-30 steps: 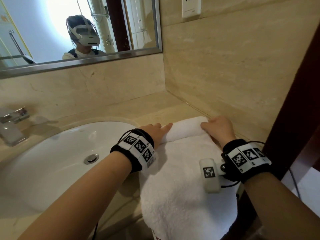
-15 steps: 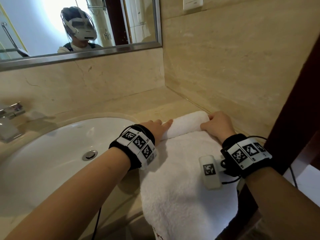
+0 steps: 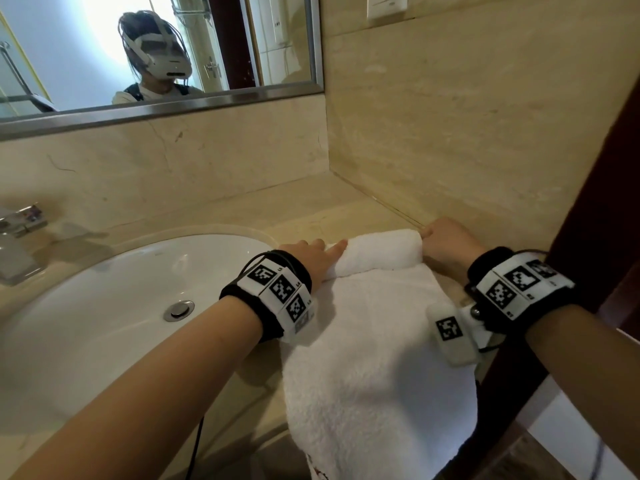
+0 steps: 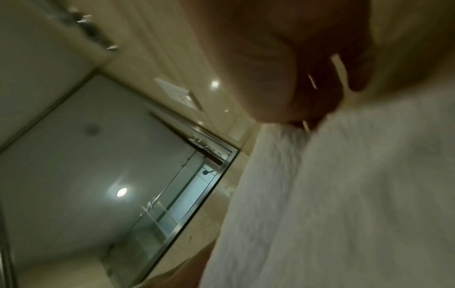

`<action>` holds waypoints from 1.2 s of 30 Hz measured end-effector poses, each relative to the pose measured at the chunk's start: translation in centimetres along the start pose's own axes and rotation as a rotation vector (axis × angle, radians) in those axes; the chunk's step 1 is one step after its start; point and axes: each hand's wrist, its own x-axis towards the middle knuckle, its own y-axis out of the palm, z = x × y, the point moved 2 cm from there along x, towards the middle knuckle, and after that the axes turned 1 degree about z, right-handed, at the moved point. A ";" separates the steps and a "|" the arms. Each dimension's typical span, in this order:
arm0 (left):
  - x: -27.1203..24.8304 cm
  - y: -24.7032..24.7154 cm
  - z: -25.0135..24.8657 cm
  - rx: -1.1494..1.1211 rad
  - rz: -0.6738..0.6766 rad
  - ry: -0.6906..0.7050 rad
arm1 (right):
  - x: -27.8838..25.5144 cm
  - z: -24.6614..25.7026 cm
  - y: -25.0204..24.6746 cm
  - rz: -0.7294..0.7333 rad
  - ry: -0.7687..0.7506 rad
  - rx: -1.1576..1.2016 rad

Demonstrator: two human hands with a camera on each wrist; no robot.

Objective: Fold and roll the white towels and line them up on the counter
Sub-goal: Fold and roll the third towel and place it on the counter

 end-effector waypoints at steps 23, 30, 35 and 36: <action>-1.5 -1.1 3.7 -0.315 0.030 -0.035 | -0.4 5.7 1.1 0.267 -0.765 -0.606; -2.1 -0.4 3.7 -0.373 0.079 -0.057 | -1.8 5.2 1.0 0.175 -0.945 -0.782; -2.7 -0.6 2.7 -0.258 0.088 0.018 | -3.2 3.7 1.0 0.210 -1.000 -0.772; -2.9 -0.7 2.6 -0.217 0.084 0.028 | -3.3 3.3 0.7 0.276 -0.944 -0.725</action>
